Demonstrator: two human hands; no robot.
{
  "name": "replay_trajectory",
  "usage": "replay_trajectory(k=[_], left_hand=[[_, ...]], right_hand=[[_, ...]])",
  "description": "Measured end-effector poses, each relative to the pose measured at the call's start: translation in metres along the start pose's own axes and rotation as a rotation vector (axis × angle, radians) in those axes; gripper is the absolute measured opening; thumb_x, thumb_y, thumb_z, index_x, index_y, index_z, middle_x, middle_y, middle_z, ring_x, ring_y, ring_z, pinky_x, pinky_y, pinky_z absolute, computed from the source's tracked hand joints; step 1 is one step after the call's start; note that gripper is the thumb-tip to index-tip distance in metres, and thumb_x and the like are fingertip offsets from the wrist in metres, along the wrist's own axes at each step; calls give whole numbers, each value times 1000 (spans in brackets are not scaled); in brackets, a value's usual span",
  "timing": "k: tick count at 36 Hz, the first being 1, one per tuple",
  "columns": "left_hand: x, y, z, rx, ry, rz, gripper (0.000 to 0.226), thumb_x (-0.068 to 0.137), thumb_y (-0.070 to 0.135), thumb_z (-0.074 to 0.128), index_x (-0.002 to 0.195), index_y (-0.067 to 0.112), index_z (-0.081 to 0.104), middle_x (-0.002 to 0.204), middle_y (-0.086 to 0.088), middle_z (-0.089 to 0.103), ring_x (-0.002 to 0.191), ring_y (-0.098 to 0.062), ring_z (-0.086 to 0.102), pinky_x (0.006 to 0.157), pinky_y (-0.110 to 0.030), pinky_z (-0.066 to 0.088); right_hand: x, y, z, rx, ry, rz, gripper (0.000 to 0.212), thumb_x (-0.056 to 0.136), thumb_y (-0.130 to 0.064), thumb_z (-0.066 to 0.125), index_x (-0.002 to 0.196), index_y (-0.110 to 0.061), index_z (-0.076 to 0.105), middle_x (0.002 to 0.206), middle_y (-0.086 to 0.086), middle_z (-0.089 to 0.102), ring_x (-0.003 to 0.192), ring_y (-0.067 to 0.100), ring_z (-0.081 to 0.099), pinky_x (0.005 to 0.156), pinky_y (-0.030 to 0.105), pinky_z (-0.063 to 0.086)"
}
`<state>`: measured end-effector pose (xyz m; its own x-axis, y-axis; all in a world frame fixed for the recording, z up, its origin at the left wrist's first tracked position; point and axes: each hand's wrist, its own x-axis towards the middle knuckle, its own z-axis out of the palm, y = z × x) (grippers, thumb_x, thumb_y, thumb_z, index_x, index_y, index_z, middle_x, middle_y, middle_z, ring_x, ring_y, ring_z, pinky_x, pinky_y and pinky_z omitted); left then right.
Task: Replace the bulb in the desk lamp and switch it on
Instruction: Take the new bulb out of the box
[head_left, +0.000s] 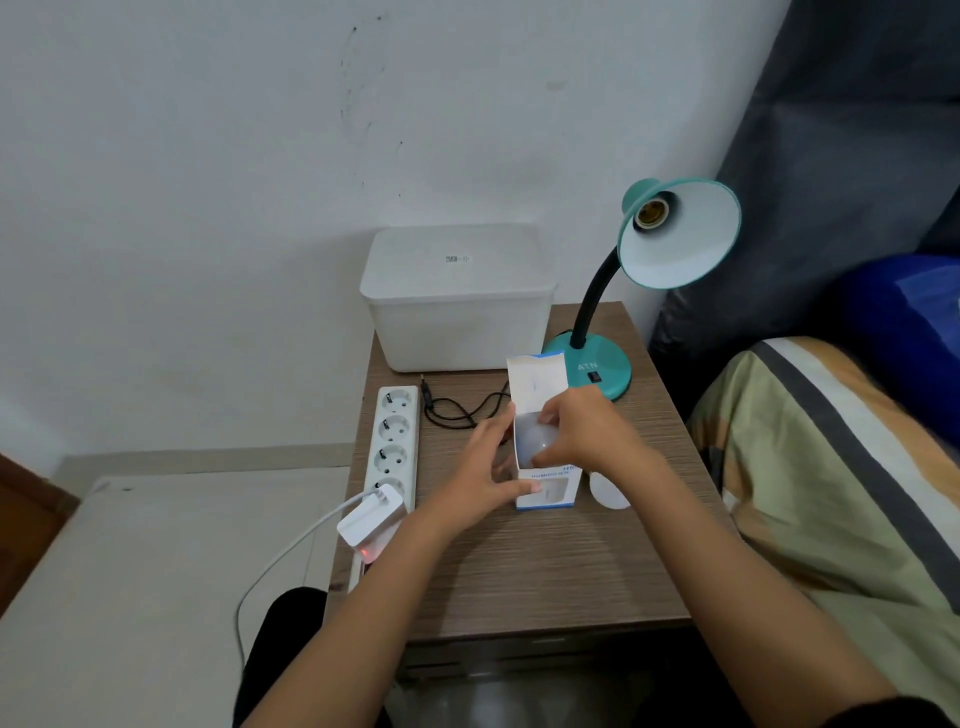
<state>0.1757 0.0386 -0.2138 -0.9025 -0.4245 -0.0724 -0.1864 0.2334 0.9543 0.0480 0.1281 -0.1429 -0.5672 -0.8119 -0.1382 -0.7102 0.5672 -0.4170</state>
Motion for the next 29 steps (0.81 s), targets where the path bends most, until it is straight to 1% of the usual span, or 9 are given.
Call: replay_trajectory(k=[8, 12, 13, 15, 17, 19, 23, 26, 29], left_hand=[[3, 0, 3, 38, -7, -25, 95, 76, 12, 75, 149, 26, 15, 141, 11, 25, 116, 6, 42, 85, -3, 45], [3, 0, 2, 39, -5, -26, 95, 77, 12, 75, 149, 27, 15, 135, 16, 26, 105, 18, 40, 78, 3, 42], [3, -1, 2, 56, -5, -24, 95, 77, 13, 75, 149, 27, 15, 134, 16, 26, 105, 18, 39, 77, 4, 41], [3, 0, 1, 67, -3, -23, 96, 76, 17, 76, 149, 29, 15, 138, 14, 26, 110, 13, 40, 83, 0, 42], [2, 0, 1, 67, -2, -34, 98, 74, 19, 78, 148, 30, 15, 145, 9, 25, 120, 4, 38, 96, -12, 43], [2, 2, 1, 79, -4, -32, 98, 74, 21, 77, 149, 30, 15, 147, 8, 24, 126, -1, 35, 100, -19, 41], [1, 4, 2, 104, -3, -21, 97, 75, 23, 77, 149, 30, 15, 146, 9, 23, 128, -2, 33, 101, -20, 39], [1, 5, 2, 106, 0, -28, 97, 74, 21, 78, 148, 29, 16, 147, 8, 23, 129, -3, 34, 98, -18, 40], [1, 8, 1, 127, -5, -30, 98, 74, 23, 78, 149, 29, 14, 149, 6, 21, 128, -5, 33, 100, -22, 41]], right_hand=[[-10, 9, -8, 113, 23, -24, 58, 59, -25, 83, 112, -8, 66, 107, 5, 67, 98, 18, 59, 83, 32, 54], [-13, 10, -17, 189, 76, -41, 55, 60, -29, 83, 108, -10, 66, 102, 1, 67, 95, 13, 59, 70, 18, 47], [-14, 10, -18, 206, 78, -50, 53, 60, -29, 83, 107, -12, 66, 101, 0, 67, 94, 12, 59, 70, 18, 46], [-16, 12, -17, 220, 57, -70, 51, 59, -29, 83, 105, -15, 65, 100, -2, 65, 95, 12, 60, 75, 22, 50], [-19, 13, -15, 203, 28, -93, 50, 61, -28, 82, 105, -17, 63, 102, -3, 63, 97, 12, 58, 78, 24, 51], [-21, 15, -12, 197, 22, -111, 51, 61, -27, 82, 107, -18, 61, 105, -4, 61, 98, 11, 57, 78, 24, 52], [-24, 16, -10, 190, 8, -138, 56, 63, -29, 80, 112, -24, 55, 109, -9, 49, 102, 10, 50, 83, 26, 50], [-25, 16, -9, 186, -39, -173, 57, 67, -30, 76, 118, -29, 51, 114, -8, 42, 107, 10, 43, 88, 30, 48], [-26, 15, -8, 166, -64, -187, 59, 67, -31, 77, 118, -29, 48, 114, -8, 39, 105, 10, 42, 83, 28, 44]])
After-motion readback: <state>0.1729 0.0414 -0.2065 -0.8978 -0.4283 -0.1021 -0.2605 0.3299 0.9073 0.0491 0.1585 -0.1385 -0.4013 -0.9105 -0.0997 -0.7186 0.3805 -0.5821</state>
